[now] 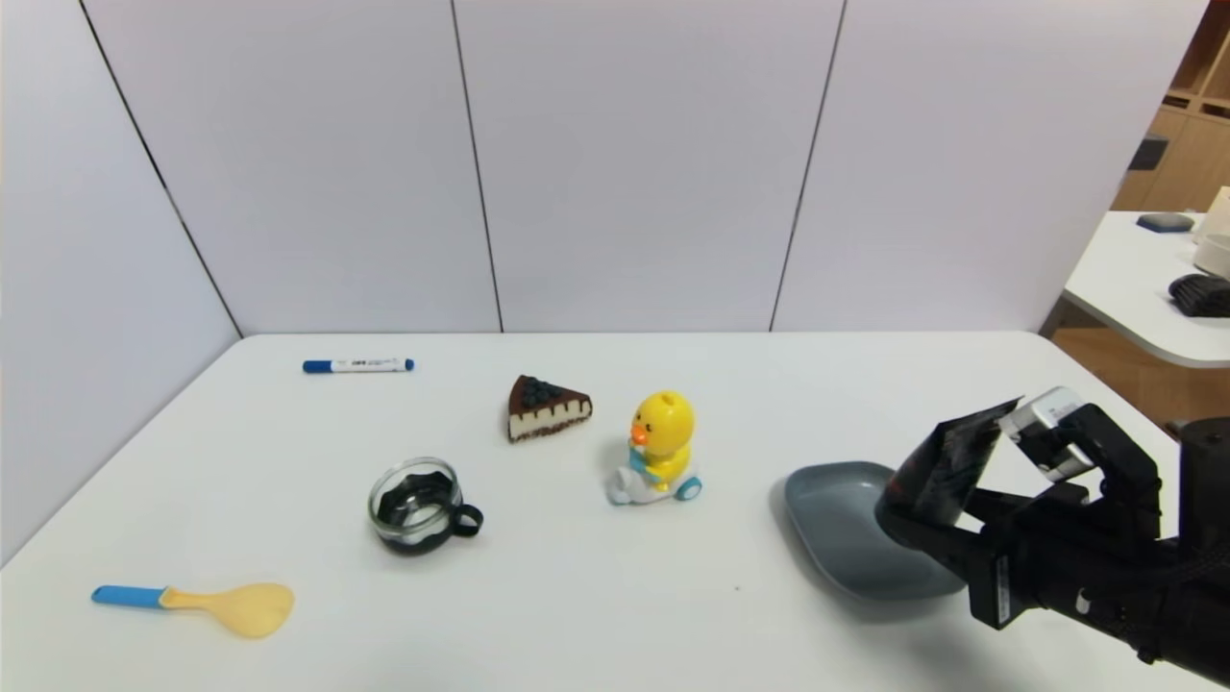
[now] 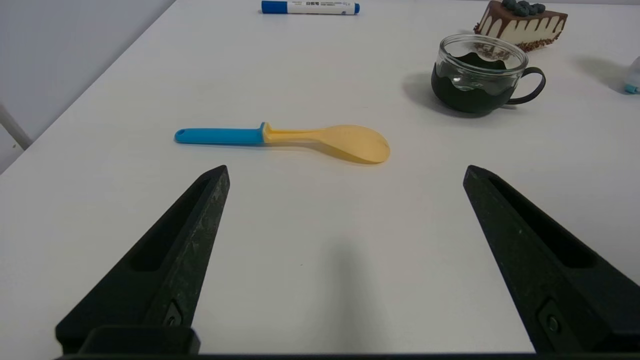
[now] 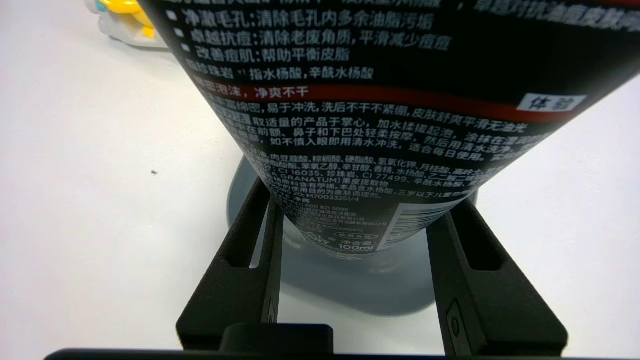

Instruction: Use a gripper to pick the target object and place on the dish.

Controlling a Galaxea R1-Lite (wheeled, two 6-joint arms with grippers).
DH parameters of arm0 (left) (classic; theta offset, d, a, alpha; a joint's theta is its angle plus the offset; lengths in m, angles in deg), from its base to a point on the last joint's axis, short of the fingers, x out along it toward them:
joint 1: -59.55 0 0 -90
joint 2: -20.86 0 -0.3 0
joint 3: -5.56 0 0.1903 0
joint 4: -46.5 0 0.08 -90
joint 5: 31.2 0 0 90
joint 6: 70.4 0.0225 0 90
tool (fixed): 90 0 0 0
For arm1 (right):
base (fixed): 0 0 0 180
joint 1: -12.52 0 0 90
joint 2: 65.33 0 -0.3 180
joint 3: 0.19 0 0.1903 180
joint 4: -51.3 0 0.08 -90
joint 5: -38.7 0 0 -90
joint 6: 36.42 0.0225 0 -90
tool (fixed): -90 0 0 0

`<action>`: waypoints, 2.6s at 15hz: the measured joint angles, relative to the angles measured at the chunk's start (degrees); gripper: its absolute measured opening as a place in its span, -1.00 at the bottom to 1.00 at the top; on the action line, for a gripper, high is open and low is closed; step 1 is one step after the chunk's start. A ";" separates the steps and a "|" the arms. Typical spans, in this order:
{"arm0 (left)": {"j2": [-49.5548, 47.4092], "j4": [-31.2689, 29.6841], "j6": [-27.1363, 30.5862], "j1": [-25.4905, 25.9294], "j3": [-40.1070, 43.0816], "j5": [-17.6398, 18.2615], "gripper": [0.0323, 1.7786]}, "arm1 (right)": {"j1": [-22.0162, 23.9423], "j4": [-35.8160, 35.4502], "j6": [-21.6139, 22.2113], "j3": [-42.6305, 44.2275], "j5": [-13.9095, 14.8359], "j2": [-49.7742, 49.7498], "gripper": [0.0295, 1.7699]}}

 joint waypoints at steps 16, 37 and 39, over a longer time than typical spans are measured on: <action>0.00 -0.02 -0.02 0.00 0.00 0.00 0.90 | 0.33 -14.58 -0.41 0.69 0.74 18.74 0.16; 0.00 0.00 -0.02 0.00 0.00 0.01 0.90 | 4.99 -3.15 -1.62 -6.86 5.61 -16.90 0.88; 0.00 -0.02 -0.02 0.00 0.00 0.01 0.90 | 6.67 1.07 -2.58 -6.80 5.80 -22.38 0.89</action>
